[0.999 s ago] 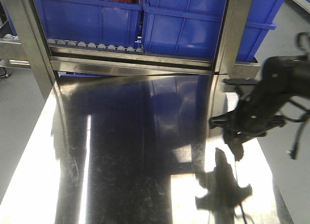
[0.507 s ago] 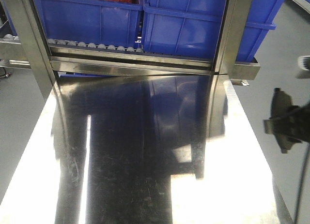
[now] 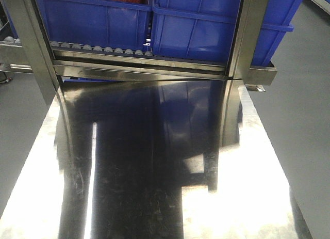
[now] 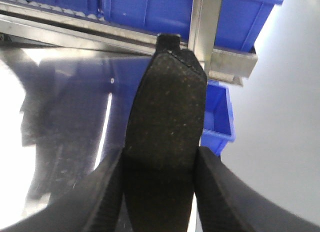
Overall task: Move and align brake pads A on conveyor
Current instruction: 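Raise the right gripper holding its brake pad off the table, then turn the base away from the steel table and drive along the yellow line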
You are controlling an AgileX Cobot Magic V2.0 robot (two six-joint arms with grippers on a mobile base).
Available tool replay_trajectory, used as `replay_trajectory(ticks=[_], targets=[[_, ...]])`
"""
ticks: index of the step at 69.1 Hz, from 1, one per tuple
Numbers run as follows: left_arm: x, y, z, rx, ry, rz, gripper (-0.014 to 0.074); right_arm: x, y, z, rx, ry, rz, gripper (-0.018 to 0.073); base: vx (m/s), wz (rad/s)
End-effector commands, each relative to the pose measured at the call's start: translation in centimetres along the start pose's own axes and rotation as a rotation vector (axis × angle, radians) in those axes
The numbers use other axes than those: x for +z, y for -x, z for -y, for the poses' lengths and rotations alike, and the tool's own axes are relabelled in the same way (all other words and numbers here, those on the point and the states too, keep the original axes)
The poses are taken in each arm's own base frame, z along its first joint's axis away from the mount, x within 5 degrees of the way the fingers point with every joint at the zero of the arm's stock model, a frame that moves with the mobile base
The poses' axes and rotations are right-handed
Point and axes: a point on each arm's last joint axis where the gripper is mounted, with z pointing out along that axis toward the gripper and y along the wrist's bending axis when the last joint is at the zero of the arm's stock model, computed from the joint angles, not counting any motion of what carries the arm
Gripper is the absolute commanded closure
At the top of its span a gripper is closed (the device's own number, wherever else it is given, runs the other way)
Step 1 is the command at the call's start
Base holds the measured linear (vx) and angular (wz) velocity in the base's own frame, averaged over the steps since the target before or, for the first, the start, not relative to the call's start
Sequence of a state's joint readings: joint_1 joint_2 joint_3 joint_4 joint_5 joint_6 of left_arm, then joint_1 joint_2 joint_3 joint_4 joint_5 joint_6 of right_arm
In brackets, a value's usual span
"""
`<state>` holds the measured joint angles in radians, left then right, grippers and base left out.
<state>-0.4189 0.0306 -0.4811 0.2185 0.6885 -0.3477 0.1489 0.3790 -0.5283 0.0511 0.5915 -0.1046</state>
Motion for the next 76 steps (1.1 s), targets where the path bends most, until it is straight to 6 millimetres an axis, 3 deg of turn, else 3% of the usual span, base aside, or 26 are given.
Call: replay_trajectory(ticks=[1, 15, 76], targets=[[-0.2, 1.5, 0.3, 0.005, -0.032, 0.1, 0.0602, -1.5, 1.0, 0.0, -0.039, -0.016, 0.223, 0.0561, 0.0, 0.0], [-0.2, 1.5, 0.3, 0.005, -0.032, 0.1, 0.0602, -3.1, -0.7, -0.3, -0.016, -0.011, 0.376, 0.0561, 0.0, 0.0], [-0.2, 1.5, 0.3, 0.007, -0.03, 0.1, 0.0602, -3.3, -0.8, -0.3, -0.013, -0.009, 0.38, 0.0561, -0.02, 0.08]])
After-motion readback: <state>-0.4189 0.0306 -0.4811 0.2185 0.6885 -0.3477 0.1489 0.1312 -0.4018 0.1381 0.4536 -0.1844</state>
